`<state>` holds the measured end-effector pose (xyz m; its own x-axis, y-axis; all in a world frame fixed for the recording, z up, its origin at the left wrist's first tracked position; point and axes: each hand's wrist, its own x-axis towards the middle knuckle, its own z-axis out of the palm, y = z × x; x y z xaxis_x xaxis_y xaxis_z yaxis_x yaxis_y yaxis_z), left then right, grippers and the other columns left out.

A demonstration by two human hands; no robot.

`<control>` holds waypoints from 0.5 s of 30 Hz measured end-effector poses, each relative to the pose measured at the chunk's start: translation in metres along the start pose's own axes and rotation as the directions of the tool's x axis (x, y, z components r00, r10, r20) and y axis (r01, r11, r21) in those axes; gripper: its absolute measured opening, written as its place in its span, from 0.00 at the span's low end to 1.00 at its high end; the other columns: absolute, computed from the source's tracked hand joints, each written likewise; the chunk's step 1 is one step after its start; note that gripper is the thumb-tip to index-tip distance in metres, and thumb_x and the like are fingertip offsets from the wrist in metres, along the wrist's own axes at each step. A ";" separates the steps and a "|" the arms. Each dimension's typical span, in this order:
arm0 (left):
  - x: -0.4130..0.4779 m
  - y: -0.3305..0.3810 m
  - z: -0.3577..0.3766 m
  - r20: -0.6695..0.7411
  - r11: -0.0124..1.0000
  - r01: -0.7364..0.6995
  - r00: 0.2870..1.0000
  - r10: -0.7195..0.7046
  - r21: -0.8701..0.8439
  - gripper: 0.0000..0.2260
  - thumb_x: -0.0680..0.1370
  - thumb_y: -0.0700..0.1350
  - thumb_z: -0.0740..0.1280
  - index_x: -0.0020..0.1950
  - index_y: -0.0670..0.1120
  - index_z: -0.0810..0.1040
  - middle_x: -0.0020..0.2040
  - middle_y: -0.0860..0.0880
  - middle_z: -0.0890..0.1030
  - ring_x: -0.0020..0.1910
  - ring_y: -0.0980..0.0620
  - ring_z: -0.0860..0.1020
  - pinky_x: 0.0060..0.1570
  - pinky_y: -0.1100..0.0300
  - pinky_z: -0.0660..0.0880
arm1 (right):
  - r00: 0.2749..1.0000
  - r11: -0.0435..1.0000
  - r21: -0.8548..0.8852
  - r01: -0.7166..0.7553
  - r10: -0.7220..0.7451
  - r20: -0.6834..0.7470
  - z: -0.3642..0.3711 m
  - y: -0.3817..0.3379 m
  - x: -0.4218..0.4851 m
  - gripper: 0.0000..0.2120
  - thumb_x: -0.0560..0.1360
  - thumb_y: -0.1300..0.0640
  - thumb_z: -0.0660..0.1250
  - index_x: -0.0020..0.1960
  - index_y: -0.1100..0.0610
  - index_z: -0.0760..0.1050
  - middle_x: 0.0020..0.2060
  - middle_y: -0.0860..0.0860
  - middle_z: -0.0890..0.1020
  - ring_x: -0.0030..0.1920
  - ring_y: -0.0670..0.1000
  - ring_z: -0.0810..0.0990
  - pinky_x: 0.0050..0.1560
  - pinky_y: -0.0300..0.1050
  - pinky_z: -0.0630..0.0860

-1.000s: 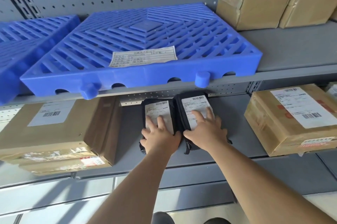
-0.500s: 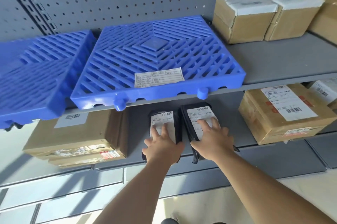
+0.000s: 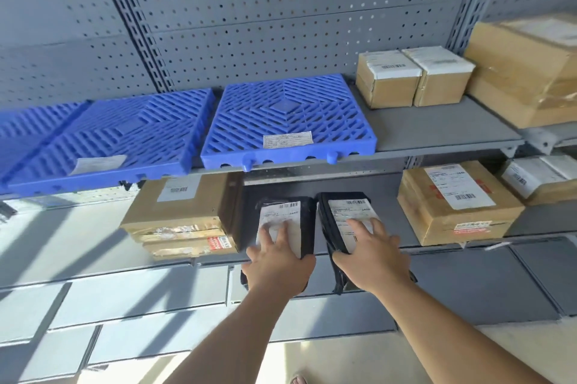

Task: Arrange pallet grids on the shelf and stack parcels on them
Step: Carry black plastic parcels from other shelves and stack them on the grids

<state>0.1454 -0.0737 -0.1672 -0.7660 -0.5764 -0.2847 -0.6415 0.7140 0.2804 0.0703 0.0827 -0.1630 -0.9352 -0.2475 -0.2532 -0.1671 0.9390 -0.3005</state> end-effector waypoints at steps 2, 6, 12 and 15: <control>-0.028 -0.004 -0.004 -0.019 1.000 0.014 1.000 -0.014 -0.008 0.36 0.72 0.64 0.61 0.78 0.63 0.52 0.78 0.52 0.53 0.68 0.38 0.66 0.61 0.41 0.68 | 1.000 1.000 0.007 0.025 -0.025 -0.002 -0.004 0.003 -0.025 0.34 0.71 0.33 0.61 0.75 0.37 0.58 0.77 0.48 0.59 0.68 0.62 0.67 0.64 0.58 0.71; -0.082 -0.016 -0.014 -0.057 1.000 0.025 0.998 -0.026 -0.017 0.35 0.71 0.64 0.60 0.77 0.62 0.53 0.78 0.52 0.53 0.68 0.37 0.66 0.64 0.41 0.67 | 0.998 0.997 0.038 0.062 -0.062 0.013 -0.010 0.005 -0.073 0.34 0.72 0.33 0.61 0.75 0.37 0.58 0.76 0.48 0.58 0.68 0.62 0.66 0.64 0.59 0.70; -0.141 -0.043 -0.039 -0.157 0.998 0.019 0.987 -0.028 -0.059 0.33 0.70 0.61 0.61 0.74 0.63 0.54 0.79 0.52 0.54 0.68 0.39 0.65 0.62 0.43 0.66 | 0.991 0.985 0.107 0.135 -0.135 -0.007 -0.024 -0.010 -0.130 0.33 0.71 0.34 0.62 0.74 0.37 0.58 0.75 0.46 0.59 0.67 0.61 0.67 0.64 0.59 0.70; -0.161 -0.063 -0.057 -0.223 0.996 0.015 0.974 -0.033 -0.082 0.32 0.70 0.61 0.61 0.73 0.64 0.55 0.78 0.54 0.55 0.68 0.39 0.65 0.63 0.43 0.67 | 0.985 0.975 0.136 0.173 -0.173 -0.012 -0.034 -0.025 -0.151 0.34 0.71 0.34 0.62 0.75 0.37 0.58 0.76 0.45 0.59 0.67 0.62 0.67 0.64 0.59 0.70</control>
<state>0.3070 -0.0486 -0.0870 -0.7346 -0.6736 -0.0817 -0.6538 0.6704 0.3509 0.2052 0.1047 -0.0857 -0.8958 -0.4033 -0.1868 -0.2822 0.8408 -0.4620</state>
